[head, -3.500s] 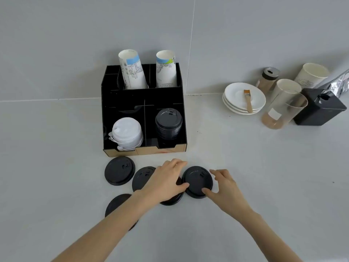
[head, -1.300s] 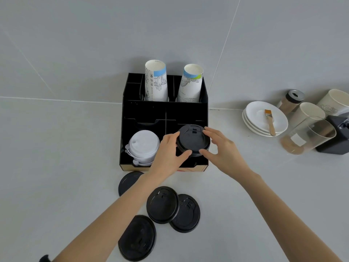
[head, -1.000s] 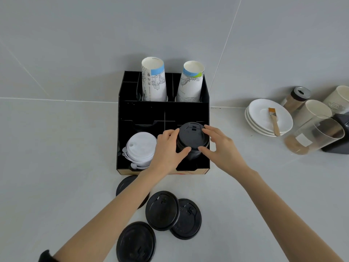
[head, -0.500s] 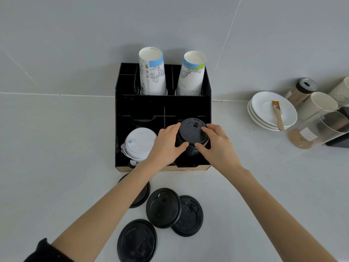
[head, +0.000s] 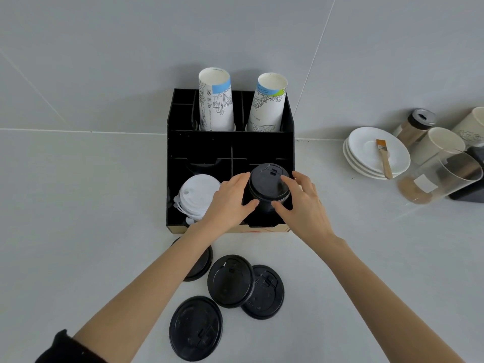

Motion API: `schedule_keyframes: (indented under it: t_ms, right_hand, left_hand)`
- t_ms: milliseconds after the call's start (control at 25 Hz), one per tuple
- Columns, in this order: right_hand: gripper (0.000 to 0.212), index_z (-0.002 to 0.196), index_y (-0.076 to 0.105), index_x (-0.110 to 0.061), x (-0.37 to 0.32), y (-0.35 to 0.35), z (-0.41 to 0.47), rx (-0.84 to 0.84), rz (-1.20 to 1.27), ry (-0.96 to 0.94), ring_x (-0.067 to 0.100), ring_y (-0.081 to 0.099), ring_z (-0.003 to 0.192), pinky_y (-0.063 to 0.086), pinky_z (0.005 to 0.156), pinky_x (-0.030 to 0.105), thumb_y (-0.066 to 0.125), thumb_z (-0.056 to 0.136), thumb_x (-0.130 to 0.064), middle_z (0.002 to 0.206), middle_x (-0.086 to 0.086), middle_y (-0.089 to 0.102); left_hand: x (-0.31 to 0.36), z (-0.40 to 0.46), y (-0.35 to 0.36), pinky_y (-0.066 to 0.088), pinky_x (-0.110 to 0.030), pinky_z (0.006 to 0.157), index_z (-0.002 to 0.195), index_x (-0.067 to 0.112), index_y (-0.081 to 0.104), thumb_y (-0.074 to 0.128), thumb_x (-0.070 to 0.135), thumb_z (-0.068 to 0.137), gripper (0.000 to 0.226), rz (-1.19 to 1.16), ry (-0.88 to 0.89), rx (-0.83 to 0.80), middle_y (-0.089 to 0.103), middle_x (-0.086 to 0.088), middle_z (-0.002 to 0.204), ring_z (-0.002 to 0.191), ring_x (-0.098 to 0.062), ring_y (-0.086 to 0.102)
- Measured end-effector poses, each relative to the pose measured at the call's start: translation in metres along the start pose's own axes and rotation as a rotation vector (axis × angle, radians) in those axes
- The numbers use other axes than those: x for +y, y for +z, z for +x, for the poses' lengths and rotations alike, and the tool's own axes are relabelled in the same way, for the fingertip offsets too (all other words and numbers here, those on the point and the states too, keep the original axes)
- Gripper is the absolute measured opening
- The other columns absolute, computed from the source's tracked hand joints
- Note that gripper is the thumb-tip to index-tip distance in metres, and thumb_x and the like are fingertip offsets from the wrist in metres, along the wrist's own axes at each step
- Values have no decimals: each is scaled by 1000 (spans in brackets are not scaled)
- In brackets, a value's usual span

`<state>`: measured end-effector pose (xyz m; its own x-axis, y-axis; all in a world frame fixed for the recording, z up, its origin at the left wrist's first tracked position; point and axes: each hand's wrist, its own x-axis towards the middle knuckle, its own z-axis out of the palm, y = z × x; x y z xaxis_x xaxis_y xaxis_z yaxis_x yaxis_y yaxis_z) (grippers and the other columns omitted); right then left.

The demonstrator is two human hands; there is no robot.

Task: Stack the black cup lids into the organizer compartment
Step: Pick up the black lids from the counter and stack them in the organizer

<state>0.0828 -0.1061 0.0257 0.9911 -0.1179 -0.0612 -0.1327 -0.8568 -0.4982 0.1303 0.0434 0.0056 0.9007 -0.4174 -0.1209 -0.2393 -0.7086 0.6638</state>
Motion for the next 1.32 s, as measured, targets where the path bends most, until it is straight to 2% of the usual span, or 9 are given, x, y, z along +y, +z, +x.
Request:
schedule_keyframes:
  t_ms: [160,440,560,840,1040,1320]
  right_hand:
    - [54,135,32,-16,-4,3,-24,6,54,-41,21,26,136,39,100,36,55,86,-23,148,5,27]
    - [55,135,33,-17,-8,28,-75,-99,81,-126,16,31,134,31,107,28,56,85,-25,145,0,35]
    - [57,135,32,-16,-8,41,-93,-170,88,-143,16,32,132,30,109,29,57,85,-26,144,0,36]
    - [71,139,21,-19,-9,68,-115,-344,39,-143,15,22,137,26,114,31,59,81,-31,150,-2,25]
    - [73,139,20,-19,-8,76,-115,-344,39,-141,16,25,136,28,114,36,60,79,-29,149,-1,27]
    - [63,136,30,-17,-7,81,-115,-299,94,-128,16,35,130,35,109,30,58,80,-20,143,-2,37]
  left_hand:
    - [-5,-26,-5,32,-40,108,137,12,24,52,24,88,58,-25,-19,25,35,-10,144,129,-26,36]
    - [-30,-86,-1,31,-36,108,137,15,27,56,25,85,60,-2,-21,-24,39,-8,142,129,-22,37]
    - [-41,-105,3,26,-38,110,138,17,22,58,30,83,67,50,-46,-104,34,-6,145,132,-23,29]
    - [-51,-126,14,20,-41,111,140,23,11,59,41,80,80,241,-43,-300,23,1,150,136,-21,15]
    - [-56,-129,22,18,-40,111,141,23,7,60,41,78,84,279,-15,-339,20,3,150,136,-20,13]
    - [-60,-126,28,18,-38,110,140,23,9,59,36,80,79,304,2,-316,23,3,149,134,-18,16]
